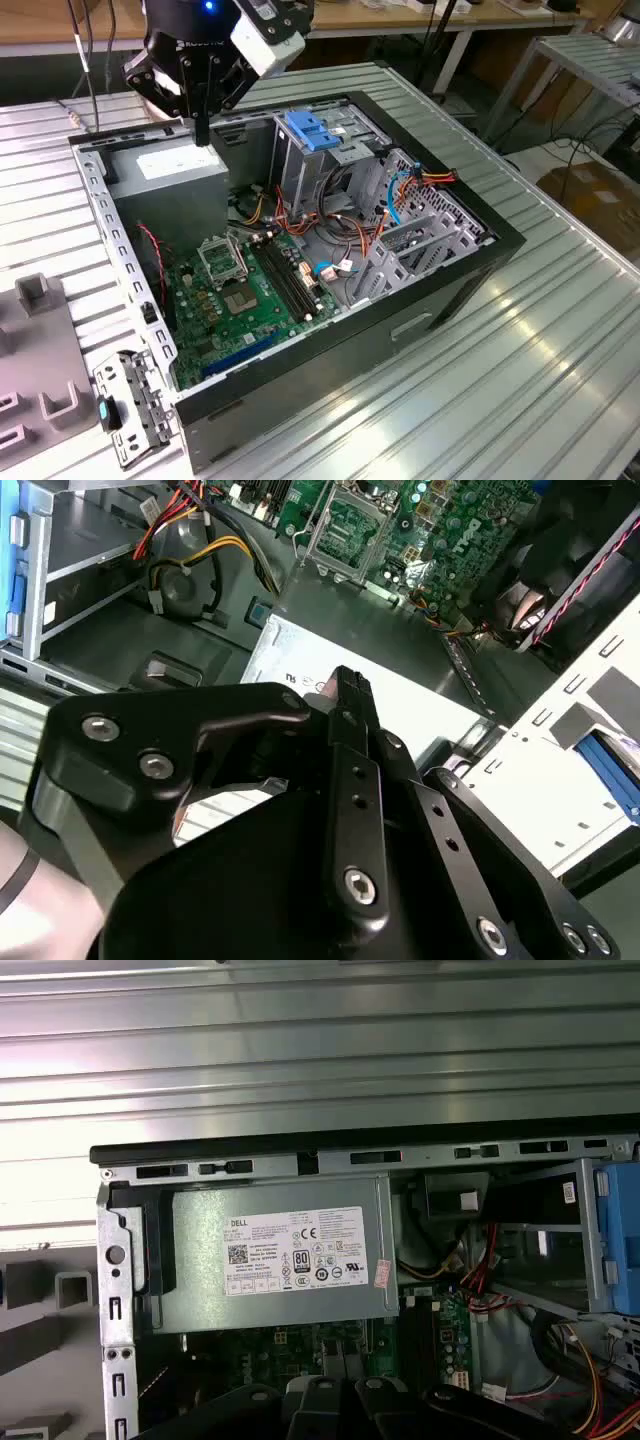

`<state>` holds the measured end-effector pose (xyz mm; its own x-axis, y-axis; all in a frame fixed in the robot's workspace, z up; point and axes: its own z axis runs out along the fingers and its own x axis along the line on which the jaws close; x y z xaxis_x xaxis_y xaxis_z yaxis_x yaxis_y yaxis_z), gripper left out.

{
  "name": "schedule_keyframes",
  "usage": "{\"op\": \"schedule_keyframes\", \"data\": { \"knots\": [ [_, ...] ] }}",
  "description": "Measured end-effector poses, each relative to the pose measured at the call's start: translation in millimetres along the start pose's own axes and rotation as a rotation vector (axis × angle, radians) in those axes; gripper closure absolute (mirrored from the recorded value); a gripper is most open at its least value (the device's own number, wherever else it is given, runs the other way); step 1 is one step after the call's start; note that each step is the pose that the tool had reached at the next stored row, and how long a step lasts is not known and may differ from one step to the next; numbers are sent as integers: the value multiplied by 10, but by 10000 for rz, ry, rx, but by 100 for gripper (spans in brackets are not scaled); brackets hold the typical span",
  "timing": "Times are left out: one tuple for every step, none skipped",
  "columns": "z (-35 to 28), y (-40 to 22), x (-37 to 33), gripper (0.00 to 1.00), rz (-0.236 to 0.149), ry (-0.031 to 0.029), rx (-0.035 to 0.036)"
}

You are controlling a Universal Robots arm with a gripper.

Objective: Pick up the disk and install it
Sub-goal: 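Reach for the disk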

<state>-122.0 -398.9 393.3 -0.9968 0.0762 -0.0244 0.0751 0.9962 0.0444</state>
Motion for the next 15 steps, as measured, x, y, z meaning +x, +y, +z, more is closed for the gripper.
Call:
{"op": "schedule_keyframes", "data": {
  "knots": [
    [0,0,0,89,-1,0,0],
    [0,0,3,89,0,0,0],
    [0,0,4,89,0,0,1],
    [0,0,6,89,0,0,0],
    [0,0,8,89,0,0,0],
    [0,-1,10,89,0,0,0],
    [0,-1,12,89,0,0,0],
    [0,-1,13,89,0,0,0],
    [0,-1,15,89,0,0,0],
    [0,-1,17,89,0,0,-1],
    [0,-1,19,89,0,0,0],
    [0,-2,22,89,0,-1,0],
    [0,-2,27,89,1,0,-1],
    [0,-2,31,89,0,-1,0],
    [0,-3,41,89,0,0,0]
  ]
}}
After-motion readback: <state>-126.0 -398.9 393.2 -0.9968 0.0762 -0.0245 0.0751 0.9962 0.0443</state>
